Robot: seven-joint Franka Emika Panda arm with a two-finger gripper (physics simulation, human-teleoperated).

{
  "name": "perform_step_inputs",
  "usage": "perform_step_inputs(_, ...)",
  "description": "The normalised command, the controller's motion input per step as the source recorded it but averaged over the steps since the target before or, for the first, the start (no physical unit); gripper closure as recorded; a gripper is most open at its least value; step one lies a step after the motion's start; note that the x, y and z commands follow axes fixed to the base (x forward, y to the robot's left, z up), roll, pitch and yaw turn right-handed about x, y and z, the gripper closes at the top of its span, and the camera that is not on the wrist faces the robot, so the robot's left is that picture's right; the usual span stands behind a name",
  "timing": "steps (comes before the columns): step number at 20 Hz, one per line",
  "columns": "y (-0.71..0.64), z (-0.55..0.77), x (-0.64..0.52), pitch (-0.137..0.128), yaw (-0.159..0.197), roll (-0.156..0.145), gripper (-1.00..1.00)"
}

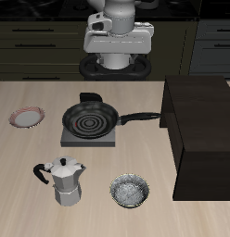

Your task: Place the bowl on the plate

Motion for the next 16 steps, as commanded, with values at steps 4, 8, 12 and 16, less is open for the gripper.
perform_step_inputs(4,0.06,0.02,0.19,0.006,0.012,-0.003,-1.00)
perform_step_inputs(8,0.05,0.01,0.18,0.002,0.005,0.008,-1.00)
perform_step_inputs(12,0.05,0.07,0.29,-0.013,0.007,-0.013,-1.00)
perform_step_inputs(16,-0.01,0.07,0.21,-0.015,-0.003,-0.001,-1.00)
